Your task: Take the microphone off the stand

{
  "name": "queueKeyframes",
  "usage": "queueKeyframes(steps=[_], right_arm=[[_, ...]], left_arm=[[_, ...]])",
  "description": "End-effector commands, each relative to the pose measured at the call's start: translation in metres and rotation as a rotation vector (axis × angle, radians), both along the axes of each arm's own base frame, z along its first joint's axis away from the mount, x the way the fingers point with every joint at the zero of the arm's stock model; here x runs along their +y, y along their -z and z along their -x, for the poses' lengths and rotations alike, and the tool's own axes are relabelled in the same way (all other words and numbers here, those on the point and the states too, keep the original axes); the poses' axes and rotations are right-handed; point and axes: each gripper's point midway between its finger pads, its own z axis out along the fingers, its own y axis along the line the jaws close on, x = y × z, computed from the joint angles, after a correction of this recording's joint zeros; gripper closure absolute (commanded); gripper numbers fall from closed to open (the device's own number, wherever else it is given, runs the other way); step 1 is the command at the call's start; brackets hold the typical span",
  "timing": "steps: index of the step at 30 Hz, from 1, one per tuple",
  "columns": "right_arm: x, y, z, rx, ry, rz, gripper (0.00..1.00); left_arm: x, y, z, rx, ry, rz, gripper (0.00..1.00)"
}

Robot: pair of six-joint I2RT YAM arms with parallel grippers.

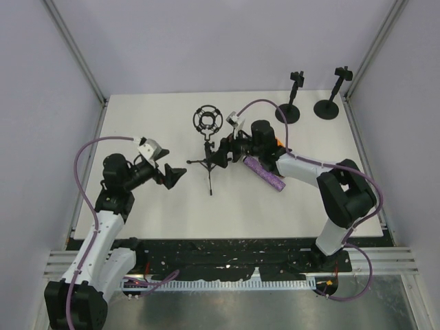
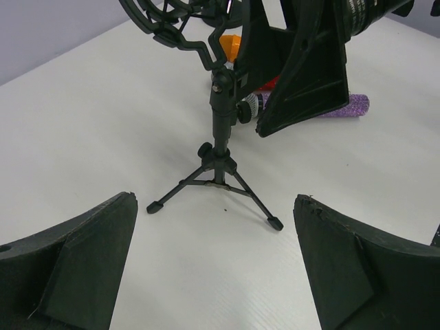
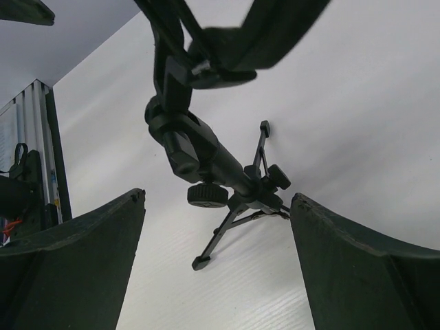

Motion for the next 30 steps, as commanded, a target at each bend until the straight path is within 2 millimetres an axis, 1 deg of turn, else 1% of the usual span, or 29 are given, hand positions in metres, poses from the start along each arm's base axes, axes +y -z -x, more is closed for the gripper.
queueKeyframes(steps=[1, 3, 9, 12, 20, 22, 23, 24, 25, 27, 30], right_arm=[[0.01, -0.014, -0.009, -0.014, 0.006, -0.052, 0.11], [0.01, -0.013, -0.01, -0.009, 0.008, -0.051, 0.13], [0.012, -0.015, -0.005, 0.012, -0.015, -0.062, 0.26], [0.014, -0.017, -0.004, 0.014, -0.022, -0.073, 0.35], [0.014, -0.023, 0.0, 0.002, -0.037, -0.103, 0.53], [0.016, -0.025, 0.001, 0.01, -0.044, -0.115, 0.59], [0.015, -0.024, 0.001, 0.008, -0.041, -0.115, 0.64], [0.016, -0.024, 0.001, 0.005, -0.04, -0.112, 0.67], [0.015, -0.023, 0.001, -0.003, -0.039, -0.106, 0.72], [0.014, -0.023, -0.001, -0.024, -0.031, -0.09, 0.78], [0.013, -0.02, -0.001, -0.045, -0.019, -0.065, 0.8]], left_arm=[[-0.001, -0.015, -0.001, -0.059, 0.017, 0.031, 0.0], [0.0, -0.014, -0.001, -0.058, 0.017, 0.035, 0.0], [0.002, -0.014, -0.002, -0.061, 0.016, 0.044, 0.0], [0.002, -0.015, -0.002, -0.062, 0.016, 0.047, 0.0], [0.003, -0.015, -0.001, -0.064, 0.02, 0.05, 0.0], [0.002, -0.014, 0.0, -0.063, 0.023, 0.051, 0.0], [0.003, -0.014, -0.001, -0.062, 0.021, 0.052, 0.0], [0.003, -0.016, -0.001, -0.067, 0.02, 0.051, 0.0], [0.003, -0.016, 0.0, -0.067, 0.022, 0.051, 0.0], [0.003, -0.014, 0.0, -0.064, 0.023, 0.051, 0.0], [0.003, -0.016, 0.0, -0.067, 0.022, 0.053, 0.0]])
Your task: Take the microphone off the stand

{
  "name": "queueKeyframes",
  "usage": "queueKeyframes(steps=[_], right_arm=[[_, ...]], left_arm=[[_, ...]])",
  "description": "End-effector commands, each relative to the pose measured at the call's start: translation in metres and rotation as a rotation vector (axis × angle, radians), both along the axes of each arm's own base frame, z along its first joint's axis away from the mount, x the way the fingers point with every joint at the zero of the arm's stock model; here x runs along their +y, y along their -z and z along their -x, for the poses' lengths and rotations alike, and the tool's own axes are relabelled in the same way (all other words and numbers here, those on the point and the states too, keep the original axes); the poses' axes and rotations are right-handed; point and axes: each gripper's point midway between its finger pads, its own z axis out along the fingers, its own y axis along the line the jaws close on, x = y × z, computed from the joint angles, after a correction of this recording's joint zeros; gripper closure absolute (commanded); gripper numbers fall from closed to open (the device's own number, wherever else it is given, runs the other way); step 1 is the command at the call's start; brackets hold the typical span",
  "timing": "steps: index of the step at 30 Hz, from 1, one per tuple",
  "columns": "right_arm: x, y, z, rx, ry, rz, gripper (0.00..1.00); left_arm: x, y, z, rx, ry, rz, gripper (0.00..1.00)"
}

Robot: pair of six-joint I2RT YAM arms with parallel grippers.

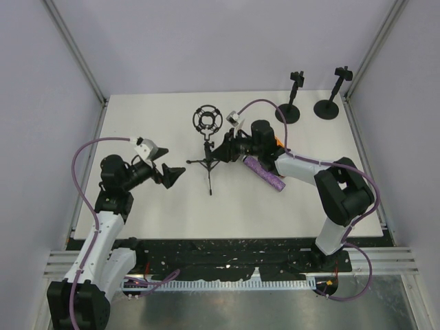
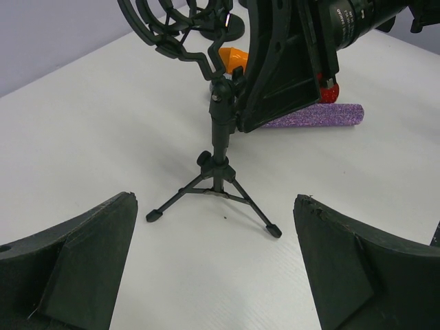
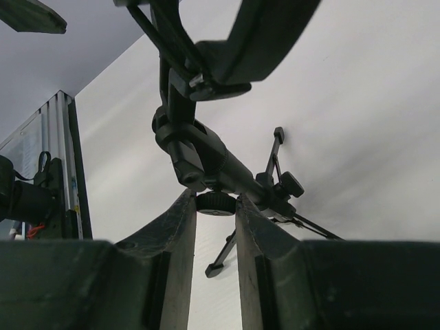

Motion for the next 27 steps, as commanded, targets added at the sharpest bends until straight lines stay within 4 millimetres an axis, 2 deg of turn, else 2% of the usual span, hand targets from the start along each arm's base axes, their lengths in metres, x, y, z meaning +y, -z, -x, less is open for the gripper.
queueKeyframes(steps=[1, 9, 11, 14, 18, 27], right_arm=[[0.003, -0.021, -0.005, -0.128, 0.01, 0.001, 0.8], [-0.003, -0.023, -0.01, -0.26, 0.058, 0.077, 0.77], [-0.003, -0.027, -0.009, -0.264, 0.052, 0.069, 0.69], [0.002, -0.037, -0.001, -0.265, 0.007, 0.041, 0.43], [0.003, -0.046, 0.007, -0.301, -0.051, 0.05, 0.24], [0.006, -0.045, 0.005, -0.289, -0.059, 0.054, 0.13]], left_arm=[[0.0, -0.011, 0.001, -0.047, 0.013, 0.015, 0.0], [-0.001, -0.009, 0.0, -0.046, 0.019, 0.017, 0.0], [-0.001, -0.009, 0.001, -0.05, 0.019, 0.018, 0.0], [-0.001, -0.01, 0.0, -0.05, 0.019, 0.018, 0.0], [0.0, -0.012, 0.001, -0.049, 0.016, 0.017, 0.0], [0.014, -0.025, -0.004, -0.057, -0.045, -0.001, 0.0]])
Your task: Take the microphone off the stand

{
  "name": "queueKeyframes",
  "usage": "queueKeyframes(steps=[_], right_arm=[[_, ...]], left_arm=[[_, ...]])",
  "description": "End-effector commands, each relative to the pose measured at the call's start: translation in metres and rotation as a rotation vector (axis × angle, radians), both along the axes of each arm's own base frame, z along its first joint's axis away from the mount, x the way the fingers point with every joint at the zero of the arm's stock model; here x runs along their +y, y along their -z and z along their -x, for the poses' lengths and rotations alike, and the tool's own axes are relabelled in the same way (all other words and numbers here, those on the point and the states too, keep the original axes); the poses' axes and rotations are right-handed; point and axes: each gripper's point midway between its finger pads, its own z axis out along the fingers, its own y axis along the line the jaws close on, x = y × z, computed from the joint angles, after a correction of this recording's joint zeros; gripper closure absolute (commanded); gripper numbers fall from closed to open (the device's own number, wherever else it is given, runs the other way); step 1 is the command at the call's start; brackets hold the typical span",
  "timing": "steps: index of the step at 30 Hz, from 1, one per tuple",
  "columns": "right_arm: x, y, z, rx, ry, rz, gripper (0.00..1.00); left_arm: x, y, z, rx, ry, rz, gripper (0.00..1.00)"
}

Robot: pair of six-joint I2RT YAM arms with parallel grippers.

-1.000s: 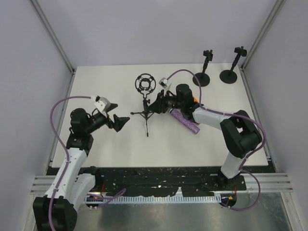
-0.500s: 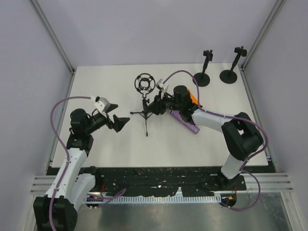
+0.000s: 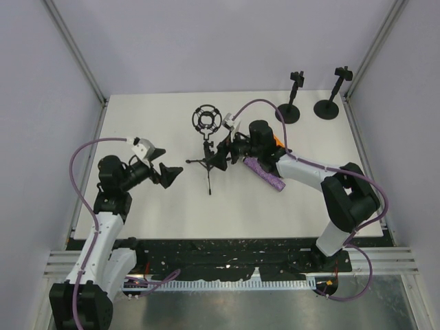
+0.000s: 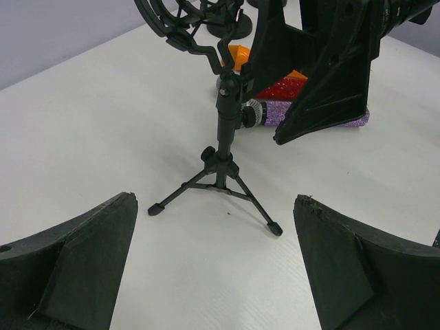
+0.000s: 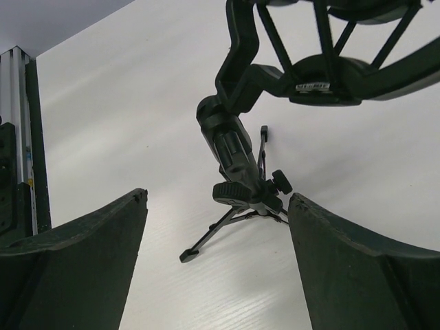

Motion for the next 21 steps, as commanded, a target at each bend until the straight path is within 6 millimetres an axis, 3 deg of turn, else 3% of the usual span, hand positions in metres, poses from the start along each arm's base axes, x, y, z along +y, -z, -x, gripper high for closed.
queueKeyframes(steps=[1, 9, 14, 21], right_arm=[[0.008, -0.041, -0.003, -0.094, -0.028, -0.061, 0.11], [0.019, -0.042, -0.001, -0.124, -0.039, -0.063, 0.0], [0.03, -0.028, -0.004, -0.16, -0.019, -0.044, 0.0], [0.031, -0.019, -0.028, -0.139, 0.121, -0.058, 0.03]], left_arm=[[0.009, -0.031, -0.002, -0.07, -0.033, -0.028, 0.0], [0.032, -0.035, 0.009, -0.05, -0.101, -0.252, 0.01], [0.048, -0.029, 0.004, -0.023, -0.224, -0.245, 0.0], [0.066, -0.022, -0.001, -0.01, -0.303, -0.188, 0.0]])
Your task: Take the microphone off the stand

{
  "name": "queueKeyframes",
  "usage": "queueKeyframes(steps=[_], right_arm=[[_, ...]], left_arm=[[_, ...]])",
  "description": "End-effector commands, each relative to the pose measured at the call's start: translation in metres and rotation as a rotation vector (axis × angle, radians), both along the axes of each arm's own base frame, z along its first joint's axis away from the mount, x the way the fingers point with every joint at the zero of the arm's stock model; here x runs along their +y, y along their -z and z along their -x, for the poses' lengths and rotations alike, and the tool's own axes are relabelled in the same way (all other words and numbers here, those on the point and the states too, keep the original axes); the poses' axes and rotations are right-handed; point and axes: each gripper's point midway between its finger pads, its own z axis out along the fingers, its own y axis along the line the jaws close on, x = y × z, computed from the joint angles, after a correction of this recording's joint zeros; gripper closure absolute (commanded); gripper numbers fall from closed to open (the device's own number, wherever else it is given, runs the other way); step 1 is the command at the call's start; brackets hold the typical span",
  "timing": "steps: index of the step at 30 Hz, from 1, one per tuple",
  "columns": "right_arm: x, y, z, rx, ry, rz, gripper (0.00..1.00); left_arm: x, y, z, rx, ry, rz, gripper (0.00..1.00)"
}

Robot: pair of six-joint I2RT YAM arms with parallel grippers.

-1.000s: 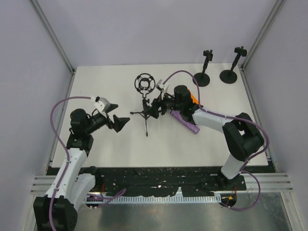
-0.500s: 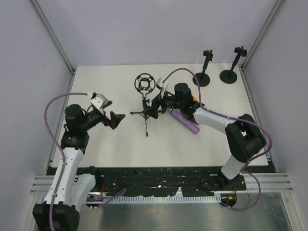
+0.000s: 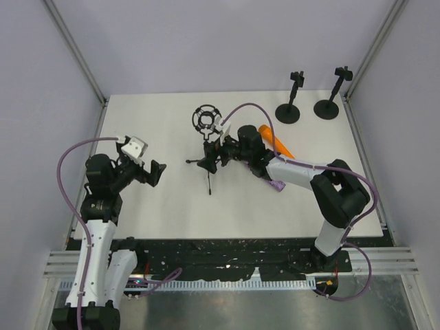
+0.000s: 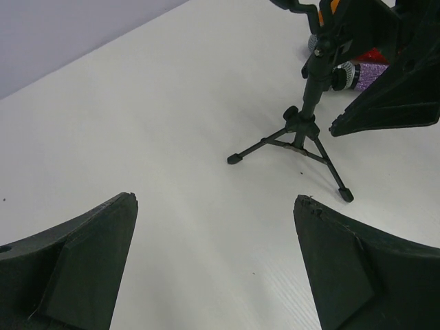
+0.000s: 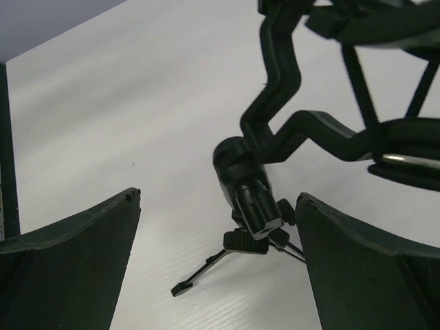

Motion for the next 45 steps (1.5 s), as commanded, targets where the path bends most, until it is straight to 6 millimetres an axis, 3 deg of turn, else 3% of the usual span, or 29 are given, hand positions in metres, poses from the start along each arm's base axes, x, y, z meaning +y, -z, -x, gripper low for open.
queueKeyframes(steps=[1, 7, 15, 26, 32, 34, 45], right_arm=[[0.004, -0.02, -0.027, -0.069, 0.108, -0.065, 0.04], [0.004, -0.015, -0.024, -0.086, 0.11, -0.062, 0.17], [0.014, -0.01, -0.016, -0.084, 0.086, -0.045, 0.46], [0.016, 0.002, -0.016, -0.052, 0.087, -0.013, 0.71], [0.02, -0.001, -0.01, -0.035, 0.05, -0.019, 0.89], [0.023, -0.007, -0.004, -0.028, 0.011, -0.03, 0.94], [0.035, -0.077, 0.05, 0.077, -0.282, -0.185, 0.94]], left_arm=[[0.012, -0.002, -0.004, -0.015, -0.059, 0.025, 0.0], [0.013, 0.0, -0.005, -0.015, -0.063, 0.051, 0.0], [0.017, -0.001, -0.004, -0.022, -0.07, 0.076, 0.0], [0.017, 0.0, -0.003, -0.021, -0.066, 0.094, 0.0], [0.018, 0.002, -0.003, -0.019, -0.064, 0.103, 0.0], [0.018, 0.002, -0.002, -0.019, -0.063, 0.107, 0.0], [0.016, -0.001, 0.0, -0.026, -0.052, 0.126, 0.0]])
